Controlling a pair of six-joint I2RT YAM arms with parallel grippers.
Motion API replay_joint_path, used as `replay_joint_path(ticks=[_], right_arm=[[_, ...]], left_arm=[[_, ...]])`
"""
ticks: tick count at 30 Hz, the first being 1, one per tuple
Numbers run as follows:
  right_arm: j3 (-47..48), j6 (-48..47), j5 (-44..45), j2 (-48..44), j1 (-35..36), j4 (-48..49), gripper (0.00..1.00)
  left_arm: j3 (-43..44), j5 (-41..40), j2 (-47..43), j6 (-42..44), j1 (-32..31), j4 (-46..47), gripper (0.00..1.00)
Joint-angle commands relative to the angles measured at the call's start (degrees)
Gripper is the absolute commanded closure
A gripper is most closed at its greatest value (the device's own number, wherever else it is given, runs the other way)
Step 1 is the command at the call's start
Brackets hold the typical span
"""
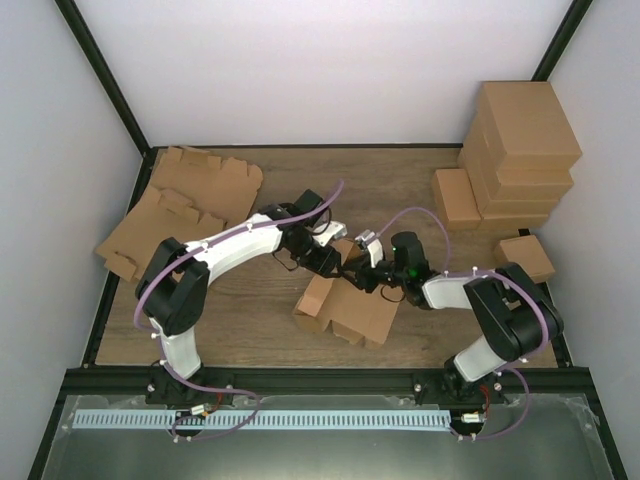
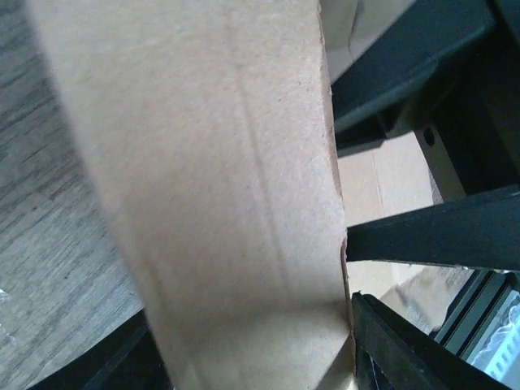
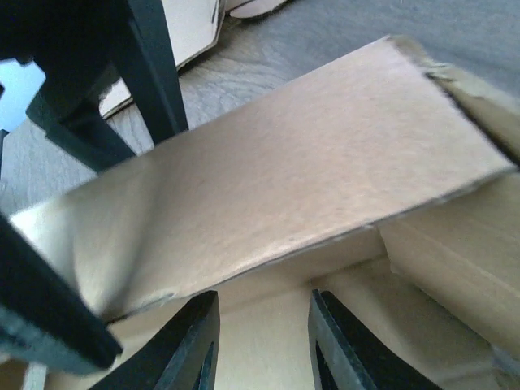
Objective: Fold the paper box
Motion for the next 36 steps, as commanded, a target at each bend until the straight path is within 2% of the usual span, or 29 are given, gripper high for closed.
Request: replay_joint_path(ticks=[1, 8, 13, 17, 20, 26, 28, 30, 33, 36], right_arm=[[-1.28, 1.4, 2.23, -3.47, 0.5, -4.28, 0.69], [-1.04, -1.54, 6.6, -9.15, -0.24, -8.69, 0.69], [-1.63, -0.23, 11.51, -11.14, -3.19, -9.65, 0.73], [-3.98, 0.38, 12.4, -11.91, -5.99, -4.37, 0.63], [-1.94, -1.39, 11.26, -8.82, -5.96, -3.24, 0.59], [-0.11, -3.63, 6.32, -2.19, -5.94, 3.32, 0.59], [0.0, -3.65, 5.5, -1.05, -5.59, 5.18, 0.6], [0.26, -3.59, 5.17, 0.5, -5.32, 6.74, 0.65], [-1.58, -3.37, 4.41, 2.42, -4.25, 12.92, 0.66], [-2.05, -4.69, 6.5, 3.79, -2.13, 14.74, 0.7]], left_arm=[[2.04, -0.55, 1.21, 0.83, -0.03, -0.92, 0.42], [2.21, -1.0, 1.39, 1.69, -0.02, -1.93, 0.42], [2.07, -1.15, 1.49, 2.12, 0.05, -2.28, 0.42], [2.09, -0.32, 1.35, 3.05, 0.04, -2.88, 0.42], [2.14, 0.51, 1.23, 3.91, 0.04, -3.63, 0.42], [1.49, 2.37, 0.72, 4.19, 0.04, -3.62, 0.42], [1.32, 3.14, 0.65, 4.56, 0.05, -3.54, 0.42], [1.38, 4.06, 0.76, 4.92, -0.01, -3.66, 0.42], [1.65, 6.82, 1.48, 5.79, 0.05, -3.85, 0.42], [1.94, 8.96, 1.71, 6.14, 0.17, -3.73, 0.42]])
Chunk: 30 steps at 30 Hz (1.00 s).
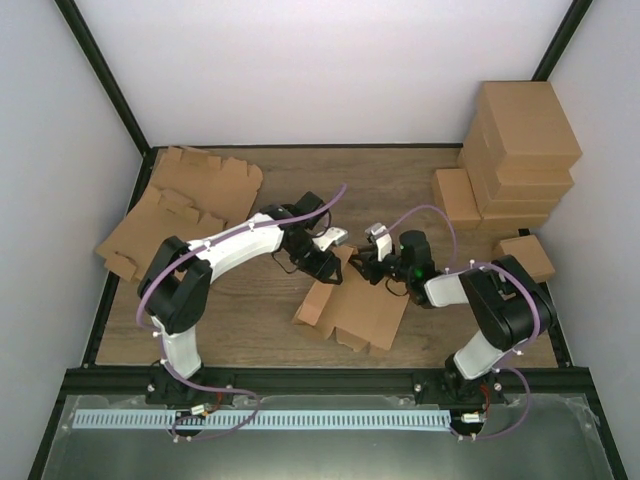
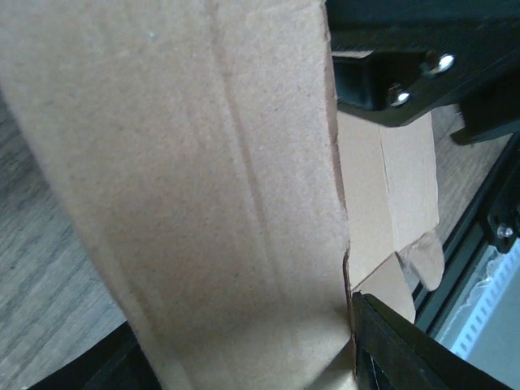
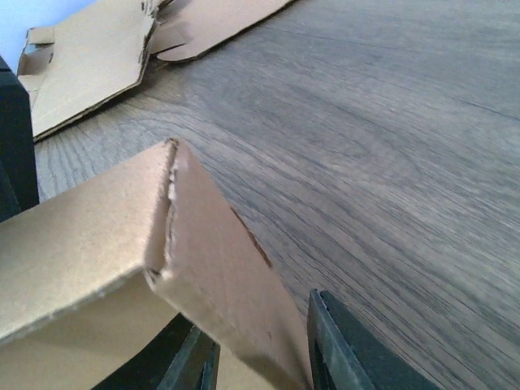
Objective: Fold the paper box
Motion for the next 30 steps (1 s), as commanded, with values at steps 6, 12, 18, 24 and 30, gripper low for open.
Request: replay_joint_path(ticks=[6, 12, 18, 24, 30], right_arm=[[-1.4, -3.45, 7.7, 1.61, 5.57, 9.7, 0.81], [-3.42, -2.8, 13.8, 0.56, 6.64, 13.31, 0.94], [-4.61, -2.49, 20.32, -1.37, 8.03, 12.95, 0.99], [-4.65, -0.35, 22.79, -3.24, 8.41, 11.36, 0.99], [-2.63, 2.51, 21.21, -4.61, 8.54, 5.82, 0.99]], left_arm=[[1.74, 11.12, 0.55, 2.45, 1.05, 0.01, 0.42], [1.09, 16.48, 0.29, 2.64, 1.5, 0.98, 0.41], [0.5, 19.43, -0.96, 2.59, 1.92, 1.65, 0.42], [-1.02, 20.47, -2.39, 1.48, 2.38, 3.49, 0.37], [-1.67, 11.65, -6.54, -1.99, 3.33, 6.45, 0.24]])
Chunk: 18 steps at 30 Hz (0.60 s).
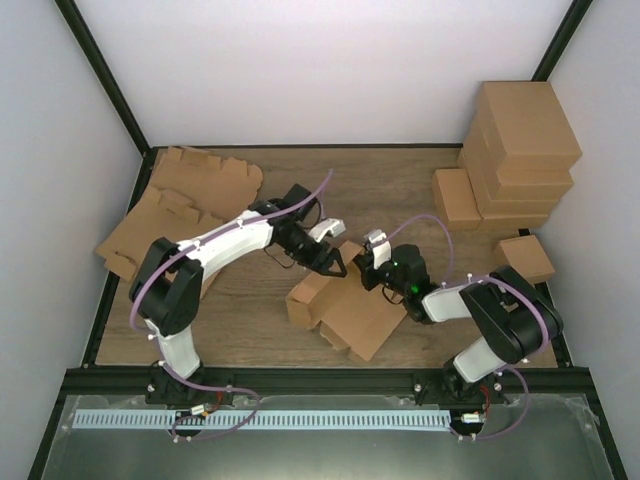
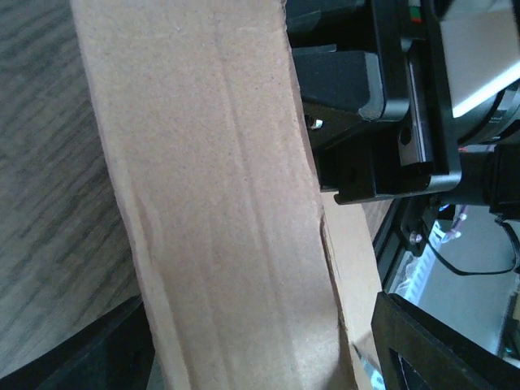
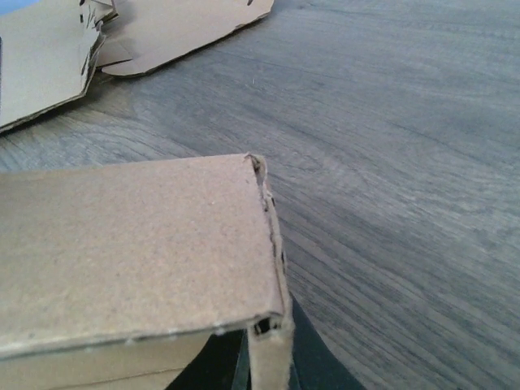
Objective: Fold the paper box
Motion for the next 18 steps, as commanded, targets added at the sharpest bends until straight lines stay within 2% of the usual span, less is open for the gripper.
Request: replay_joint_path(ticks=[1, 5, 6, 11, 18], right_arm=[[3.37, 4.62, 2.44, -2.02, 0.54, -4.23, 0.99], [3.76, 10.53, 3.28, -4.22, 0.52, -8.67, 0.98], [4.48, 12.33, 4.34, -4.59, 0.5, -10.85, 0.98], [9.48, 21.68, 12.41, -4.5, 0.54, -25.05, 0.99], [10.62, 26.65, 17.97, -10.42, 0.54, -33.95, 0.99]], left_arm=[[-0.52, -3.57, -6.64, -2.62, 0.01, 3.3, 0.21], [-0.71, -13.59, -12.96, -4.52, 0.31, 4.58, 0.02], [-1.09, -15.63, -14.83, -4.98, 0.3, 5.1, 0.0], [-5.0, -26.01, -25.46, -8.38, 0.29, 7.8, 0.0], [-16.92, -39.8, -38.35, -14.47, 0.29, 11.47, 0.0]])
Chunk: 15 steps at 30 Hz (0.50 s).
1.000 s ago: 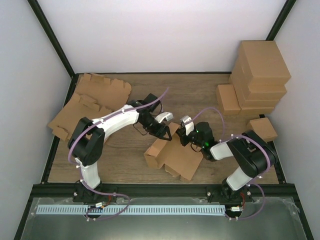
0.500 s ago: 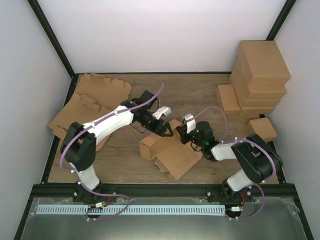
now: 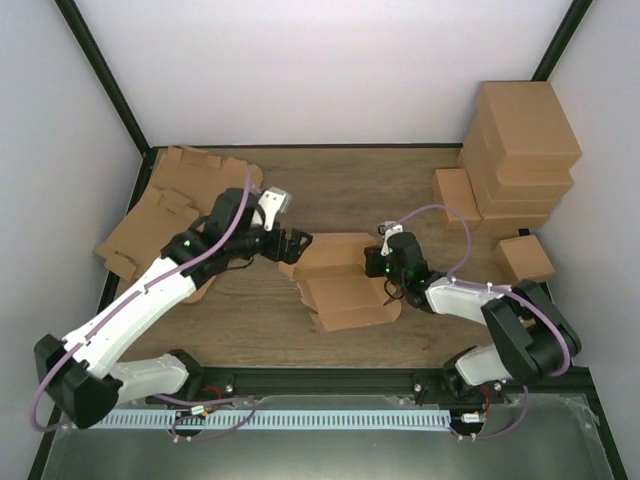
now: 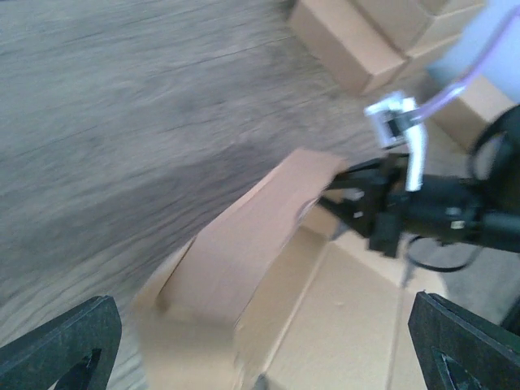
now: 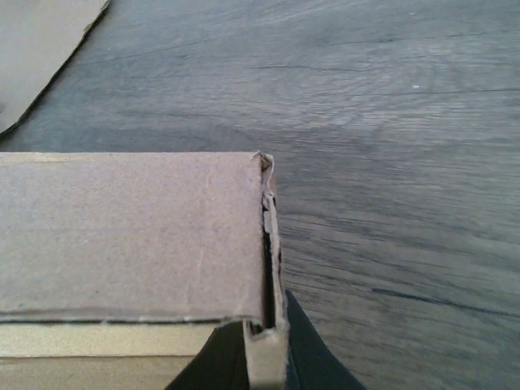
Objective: Fold the paper box
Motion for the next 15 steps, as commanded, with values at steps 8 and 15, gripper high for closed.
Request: replay_joint_path(ticks=[8, 15], right_arm=[[2.95, 9.28, 8.41, -9.15, 0.39, -14.8, 0.99], [3.24, 17.04, 15.02, -14.94, 0.39, -22.05, 0.99]], left_arm=[[-12.15, -11.98, -7.61, -8.19, 0.4, 2.69, 0.0], [-12.01, -11.86, -9.55, -8.35, 1.67, 2.92, 0.0]])
